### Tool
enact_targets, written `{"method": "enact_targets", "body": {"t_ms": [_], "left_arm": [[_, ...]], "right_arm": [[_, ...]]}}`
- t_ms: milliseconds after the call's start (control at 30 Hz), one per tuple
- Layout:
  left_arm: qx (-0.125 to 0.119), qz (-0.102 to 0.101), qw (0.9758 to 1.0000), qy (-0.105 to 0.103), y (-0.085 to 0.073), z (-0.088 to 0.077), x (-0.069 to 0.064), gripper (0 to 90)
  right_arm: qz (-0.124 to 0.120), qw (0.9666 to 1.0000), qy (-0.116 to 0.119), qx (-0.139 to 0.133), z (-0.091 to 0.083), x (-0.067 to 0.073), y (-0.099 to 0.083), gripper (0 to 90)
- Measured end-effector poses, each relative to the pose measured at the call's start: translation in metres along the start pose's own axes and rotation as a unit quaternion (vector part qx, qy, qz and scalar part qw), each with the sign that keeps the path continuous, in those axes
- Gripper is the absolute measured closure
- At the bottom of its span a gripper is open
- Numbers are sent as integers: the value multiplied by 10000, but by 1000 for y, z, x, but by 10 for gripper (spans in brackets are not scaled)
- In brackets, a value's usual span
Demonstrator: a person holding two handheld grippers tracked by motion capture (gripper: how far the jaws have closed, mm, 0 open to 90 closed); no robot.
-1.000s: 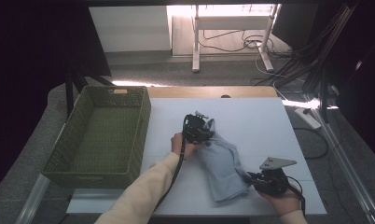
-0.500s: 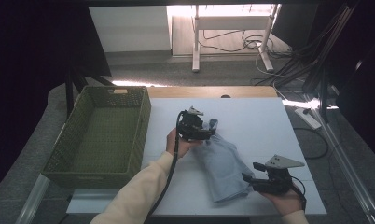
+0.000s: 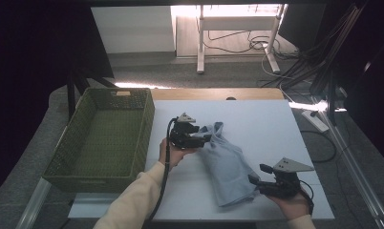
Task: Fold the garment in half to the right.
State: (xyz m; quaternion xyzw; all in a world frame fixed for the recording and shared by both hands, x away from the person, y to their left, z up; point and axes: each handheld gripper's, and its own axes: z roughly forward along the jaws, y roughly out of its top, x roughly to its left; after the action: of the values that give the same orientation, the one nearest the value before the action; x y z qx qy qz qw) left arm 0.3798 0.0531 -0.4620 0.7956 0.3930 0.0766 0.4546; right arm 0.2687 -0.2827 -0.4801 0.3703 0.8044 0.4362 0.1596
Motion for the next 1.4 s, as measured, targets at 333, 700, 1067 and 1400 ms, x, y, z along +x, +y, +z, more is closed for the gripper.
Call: {"method": "enact_targets", "body": {"t_ms": [333,700,1067,1400], "left_arm": [[-50,103,9999,-35,-14,-17,-3,352],[-118,49,9999,-110,-36,-32,-9,351],[21,216,9997,-60,-49,-39,-12,341],[116,260,9996,-66,-63,-48,-13,320]], "right_arm": [[-61,9999,-68,-86,-1,0,2,358],[-108,9998,-91,-121,0,1,5,358],[-108,9998,-67,-127,2,-2,4,359],[-84,9997,-178,-106,4,-3,5,359]]}}
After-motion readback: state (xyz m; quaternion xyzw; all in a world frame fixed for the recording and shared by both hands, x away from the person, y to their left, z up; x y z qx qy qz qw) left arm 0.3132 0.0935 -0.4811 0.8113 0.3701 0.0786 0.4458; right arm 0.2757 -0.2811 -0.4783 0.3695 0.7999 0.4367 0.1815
